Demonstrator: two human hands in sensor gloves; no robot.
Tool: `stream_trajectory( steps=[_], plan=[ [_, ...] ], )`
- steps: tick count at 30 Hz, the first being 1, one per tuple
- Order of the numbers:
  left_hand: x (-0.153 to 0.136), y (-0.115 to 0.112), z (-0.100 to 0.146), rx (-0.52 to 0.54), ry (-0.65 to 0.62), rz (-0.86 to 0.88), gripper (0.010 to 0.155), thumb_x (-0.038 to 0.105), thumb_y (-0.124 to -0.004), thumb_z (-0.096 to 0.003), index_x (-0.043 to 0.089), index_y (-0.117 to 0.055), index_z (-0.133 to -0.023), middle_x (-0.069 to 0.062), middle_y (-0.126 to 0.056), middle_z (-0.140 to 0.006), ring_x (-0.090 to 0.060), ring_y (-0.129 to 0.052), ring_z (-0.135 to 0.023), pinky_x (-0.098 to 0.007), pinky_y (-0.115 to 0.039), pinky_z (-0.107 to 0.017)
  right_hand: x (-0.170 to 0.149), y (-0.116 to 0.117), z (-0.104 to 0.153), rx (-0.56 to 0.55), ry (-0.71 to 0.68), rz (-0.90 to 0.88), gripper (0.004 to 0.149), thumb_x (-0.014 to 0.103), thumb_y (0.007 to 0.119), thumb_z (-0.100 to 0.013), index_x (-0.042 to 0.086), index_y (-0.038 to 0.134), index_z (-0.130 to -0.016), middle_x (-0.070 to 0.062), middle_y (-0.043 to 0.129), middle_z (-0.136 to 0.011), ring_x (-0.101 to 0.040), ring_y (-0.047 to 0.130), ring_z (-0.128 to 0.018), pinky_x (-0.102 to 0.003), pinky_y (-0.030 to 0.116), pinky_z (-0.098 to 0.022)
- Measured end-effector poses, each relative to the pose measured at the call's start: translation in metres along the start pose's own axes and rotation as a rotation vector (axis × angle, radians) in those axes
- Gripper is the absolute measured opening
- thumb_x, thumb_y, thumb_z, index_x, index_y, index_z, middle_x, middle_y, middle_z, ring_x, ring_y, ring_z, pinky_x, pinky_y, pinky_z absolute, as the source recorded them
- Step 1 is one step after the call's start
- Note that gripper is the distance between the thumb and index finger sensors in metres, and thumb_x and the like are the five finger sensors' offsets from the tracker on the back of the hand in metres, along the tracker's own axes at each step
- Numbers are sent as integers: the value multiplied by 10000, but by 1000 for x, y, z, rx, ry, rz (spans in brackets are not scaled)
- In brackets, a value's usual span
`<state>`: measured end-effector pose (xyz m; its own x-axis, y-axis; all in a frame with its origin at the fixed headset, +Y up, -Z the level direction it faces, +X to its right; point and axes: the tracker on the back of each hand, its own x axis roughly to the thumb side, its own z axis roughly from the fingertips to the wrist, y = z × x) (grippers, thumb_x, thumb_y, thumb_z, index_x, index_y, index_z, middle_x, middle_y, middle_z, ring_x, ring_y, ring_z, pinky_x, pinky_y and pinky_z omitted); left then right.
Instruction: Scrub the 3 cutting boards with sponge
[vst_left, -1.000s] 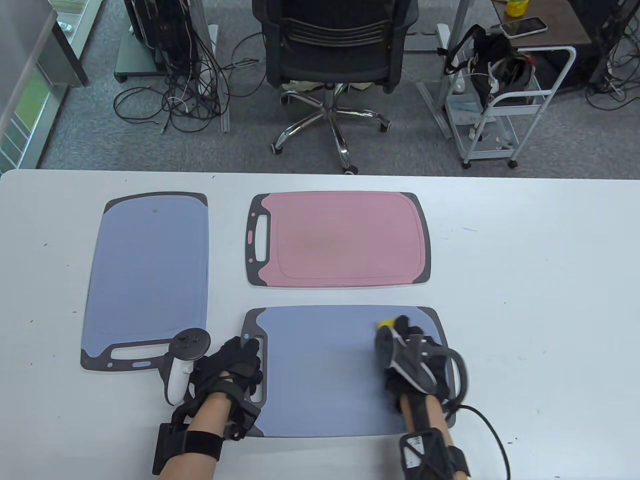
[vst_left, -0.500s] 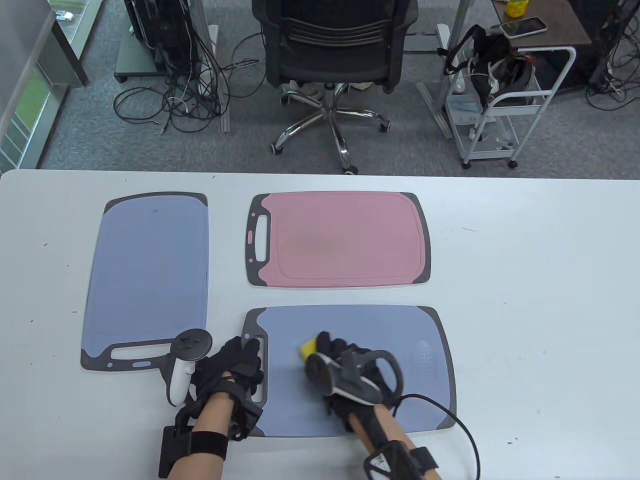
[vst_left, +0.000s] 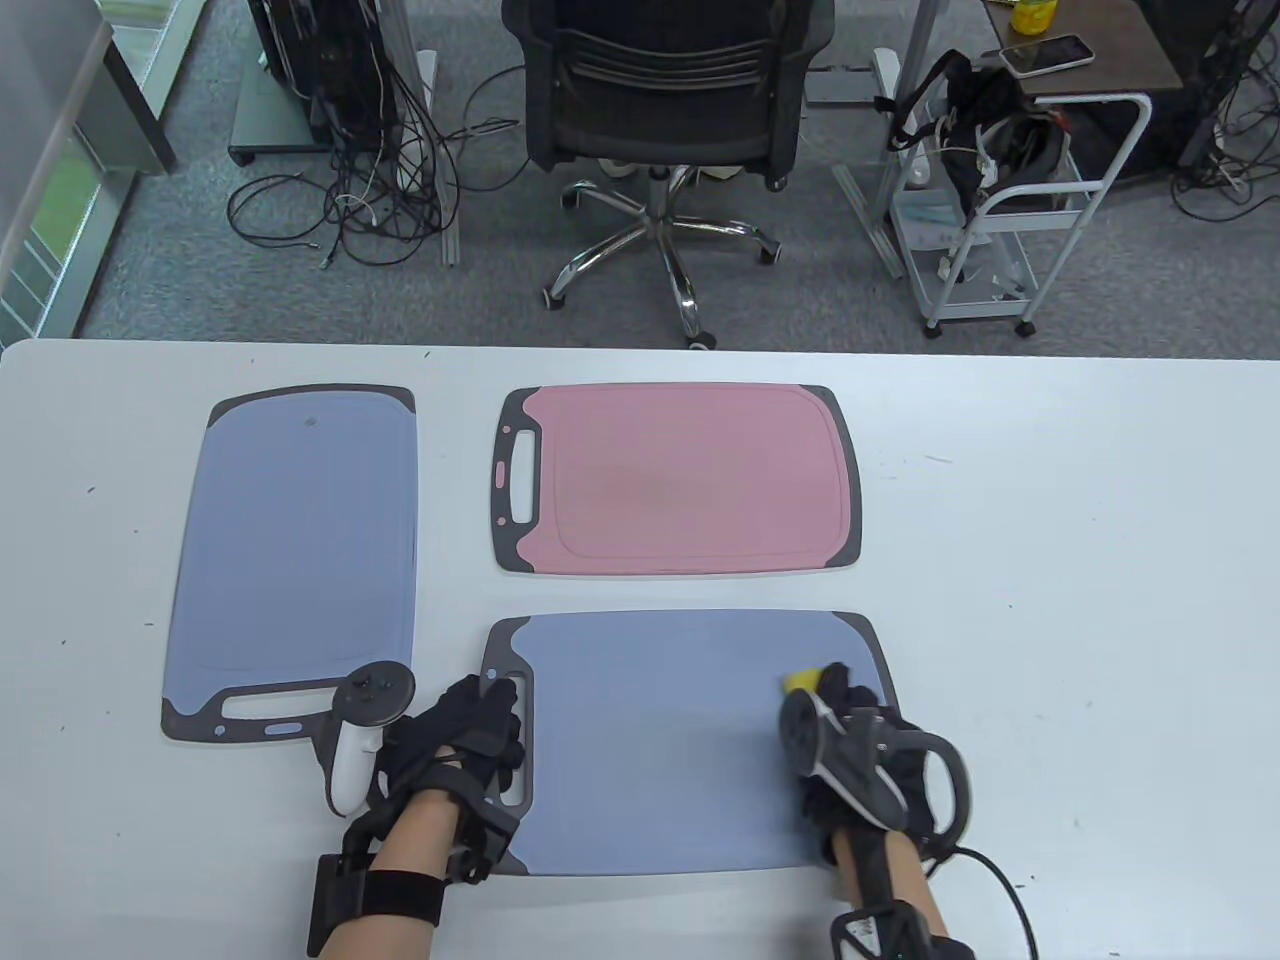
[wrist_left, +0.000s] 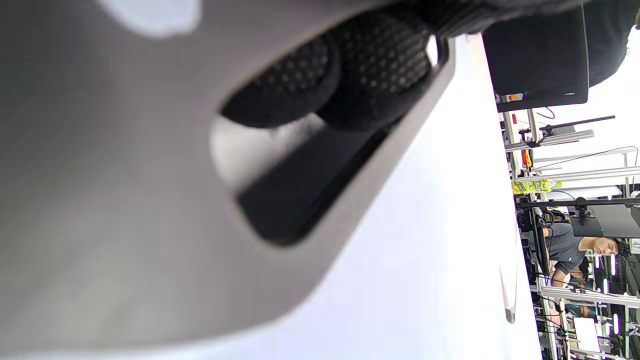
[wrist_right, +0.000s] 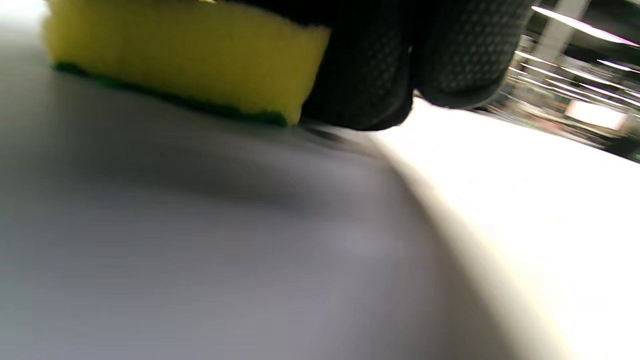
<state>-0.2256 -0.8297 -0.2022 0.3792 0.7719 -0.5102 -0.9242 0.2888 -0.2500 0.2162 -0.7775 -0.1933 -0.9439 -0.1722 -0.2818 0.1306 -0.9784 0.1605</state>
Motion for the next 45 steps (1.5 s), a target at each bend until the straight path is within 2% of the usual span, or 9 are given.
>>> stream_trajectory(
  steps=[3, 6, 14, 17, 20, 29, 32, 36, 45],
  plan=[
    [0, 0, 0, 2, -2, -3, 553, 563, -649, -601, 181, -646, -1001, 94, -907, -726, 22, -1045, -438, -210, -979, -322, -18, 6, 0, -17, 48, -101, 686, 517, 671, -494, 101, 609, -1037, -131, 804, -813, -226, 898, -531, -467, 775, -478],
    [0, 0, 0, 2, -2, -4, 553, 562, -648, -602, 180, -645, -1001, 93, -906, -727, 22, -1045, -439, -210, -979, -322, 14, 1, 7, -70, -70, -35, 687, 502, 694, -487, 82, 622, -1026, -146, 802, -801, -234, 894, -526, -478, 771, -478],
    [-1, 0, 1, 10, 3, -12, 552, 564, -646, -600, 188, -640, -1005, 97, -905, -729, 25, -1044, -440, -205, -978, -323, 198, -41, 93, -99, -701, -56, 699, 538, 669, -488, 122, 583, -1044, -121, 779, -819, -209, 886, -553, -459, 773, -501],
    [-3, -1, 4, 18, 7, -7, 547, 564, -647, -600, 194, -639, -1004, 101, -907, -724, 29, -1045, -434, -205, -980, -321, 228, -43, 122, -173, -832, -6, 702, 548, 658, -479, 135, 585, -1042, -103, 781, -816, -198, 887, -551, -453, 778, -503],
    [-4, -1, 6, 23, 10, -7, 544, 565, -647, -602, 199, -638, -1004, 102, -908, -721, 29, -1045, -435, -205, -980, -321, 207, -40, 109, -185, -784, -12, 688, 556, 658, -477, 182, 579, -1049, -70, 777, -831, -190, 886, -561, -446, 777, -507],
    [1, -3, 4, 54, 40, -64, 539, 575, -641, -599, 200, -652, -987, 115, -913, -700, 40, -1048, -418, -200, -986, -297, -8, 2, 23, -65, -110, -150, 681, 527, 693, -487, 144, 609, -1044, -107, 773, -819, -206, 870, -539, -468, 762, -492],
    [1, -4, 5, 63, 45, -77, 539, 578, -637, -598, 204, -651, -985, 118, -910, -699, 43, -1045, -416, -197, -983, -295, -26, 7, 22, -38, -50, -167, 682, 522, 687, -494, 137, 593, -1050, -125, 779, -828, -229, 880, -549, -474, 761, -494],
    [1, -4, 5, 66, 48, -80, 539, 579, -636, -598, 204, -651, -985, 121, -910, -698, 45, -1044, -416, -196, -982, -295, 13, -3, 34, -106, -211, -52, 681, 522, 689, -487, 124, 620, -1035, -126, 794, -816, -222, 892, -540, -468, 775, -488],
    [-1, -3, 5, 54, 34, -51, 542, 576, -641, -599, 199, -653, -988, 115, -913, -702, 38, -1047, -418, -201, -982, -295, 200, -34, 122, -118, -841, -24, 703, 546, 663, -488, 131, 576, -1049, -109, 776, -825, -203, 886, -557, -456, 776, -506]
  ],
)
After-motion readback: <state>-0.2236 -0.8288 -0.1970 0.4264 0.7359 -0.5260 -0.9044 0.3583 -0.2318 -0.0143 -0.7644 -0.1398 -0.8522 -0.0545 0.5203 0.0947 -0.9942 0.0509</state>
